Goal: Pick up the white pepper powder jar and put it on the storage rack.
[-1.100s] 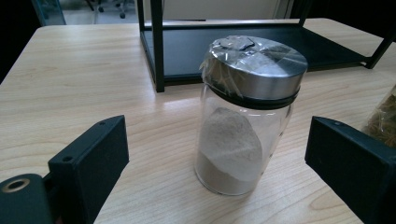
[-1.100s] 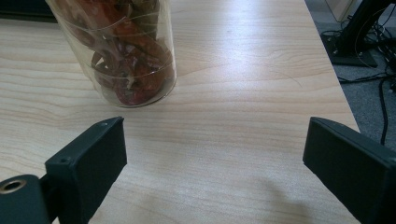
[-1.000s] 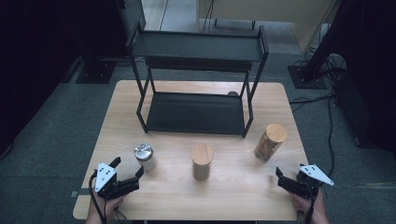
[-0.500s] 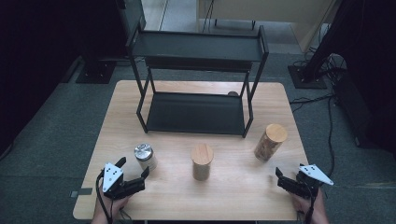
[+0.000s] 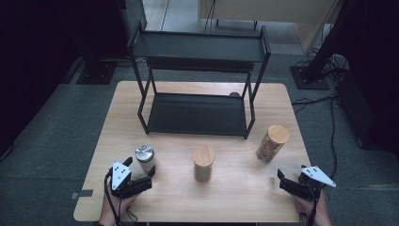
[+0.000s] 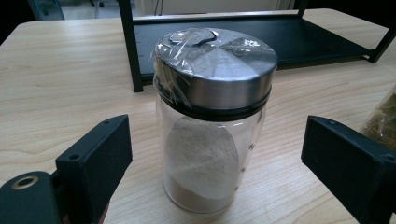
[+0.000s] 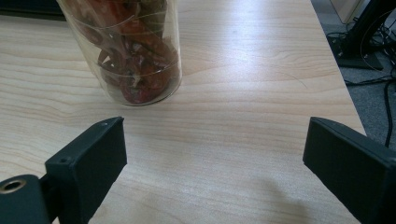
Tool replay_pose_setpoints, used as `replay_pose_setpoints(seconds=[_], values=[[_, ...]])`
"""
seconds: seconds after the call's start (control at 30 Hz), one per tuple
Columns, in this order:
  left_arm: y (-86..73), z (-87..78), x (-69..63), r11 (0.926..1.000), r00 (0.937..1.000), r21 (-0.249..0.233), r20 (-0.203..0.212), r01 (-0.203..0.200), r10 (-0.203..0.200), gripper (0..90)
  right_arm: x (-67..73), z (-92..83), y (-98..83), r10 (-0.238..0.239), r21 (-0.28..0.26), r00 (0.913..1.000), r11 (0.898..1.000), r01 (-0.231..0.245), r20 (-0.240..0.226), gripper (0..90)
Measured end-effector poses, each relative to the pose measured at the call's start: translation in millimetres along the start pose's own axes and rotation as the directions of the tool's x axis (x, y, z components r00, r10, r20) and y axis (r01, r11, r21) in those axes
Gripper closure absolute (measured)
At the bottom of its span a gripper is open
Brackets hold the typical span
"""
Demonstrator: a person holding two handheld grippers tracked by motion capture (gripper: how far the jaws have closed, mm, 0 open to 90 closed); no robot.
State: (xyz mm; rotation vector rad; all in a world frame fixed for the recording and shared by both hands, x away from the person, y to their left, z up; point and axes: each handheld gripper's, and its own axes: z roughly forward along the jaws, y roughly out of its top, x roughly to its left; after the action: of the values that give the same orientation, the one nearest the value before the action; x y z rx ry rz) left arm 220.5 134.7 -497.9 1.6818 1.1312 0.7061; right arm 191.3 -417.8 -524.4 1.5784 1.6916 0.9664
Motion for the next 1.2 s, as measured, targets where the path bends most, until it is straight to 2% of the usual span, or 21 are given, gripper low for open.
replay_pose_setpoints(seconds=[0.57,0.7,0.77,0.8,0.93,1.07,1.17,1.2], values=[[4.4,12.0,-6.3,0.9994,0.9998,0.030,-0.012,-0.015,0.015,9.0,0.2,-0.1,-0.1,-0.004,0.000,1.0000,1.000,0.004,-0.005,6.0],[6.9,15.8,-10.0,0.9993,0.9996,0.034,-0.023,-0.014,0.015,9.0,0.3,-0.1,-0.1,-0.007,-0.002,1.0000,1.000,0.007,-0.005,6.0],[8.5,18.7,-12.2,0.9988,0.9987,0.044,-0.044,-0.023,0.025,9.1,0.3,-0.2,-0.2,-0.004,-0.002,1.0000,1.000,0.004,-0.005,6.0],[9.2,19.6,-12.3,0.9987,0.9980,0.046,-0.058,-0.022,0.024,13.4,0.4,-0.3,-0.2,-0.003,-0.002,1.0000,1.000,0.003,-0.005,6.0],[11.1,24.0,-9.9,0.9988,0.9975,0.046,-0.070,0.017,-0.014,13.6,0.3,-0.4,-0.2,-0.004,-0.002,1.0000,1.000,0.004,-0.007,6.0],[10.3,27.3,-9.8,0.9983,0.9974,0.056,-0.071,0.015,-0.011,14.3,0.2,-0.5,-0.2,-0.002,-0.003,1.0000,1.000,0.002,-0.008,6.0],[10.1,29.2,-9.0,0.9979,0.9966,0.059,-0.080,0.027,-0.022,17.4,0.2,-0.5,-0.2,-0.004,-0.003,1.0000,1.000,0.004,-0.009,6.0],[10.0,29.4,-8.6,0.9978,0.9962,0.059,-0.083,0.030,-0.025,21.5,0.2,-0.4,-0.2,-0.004,-0.003,0.9999,1.000,0.004,-0.010,6.0]])
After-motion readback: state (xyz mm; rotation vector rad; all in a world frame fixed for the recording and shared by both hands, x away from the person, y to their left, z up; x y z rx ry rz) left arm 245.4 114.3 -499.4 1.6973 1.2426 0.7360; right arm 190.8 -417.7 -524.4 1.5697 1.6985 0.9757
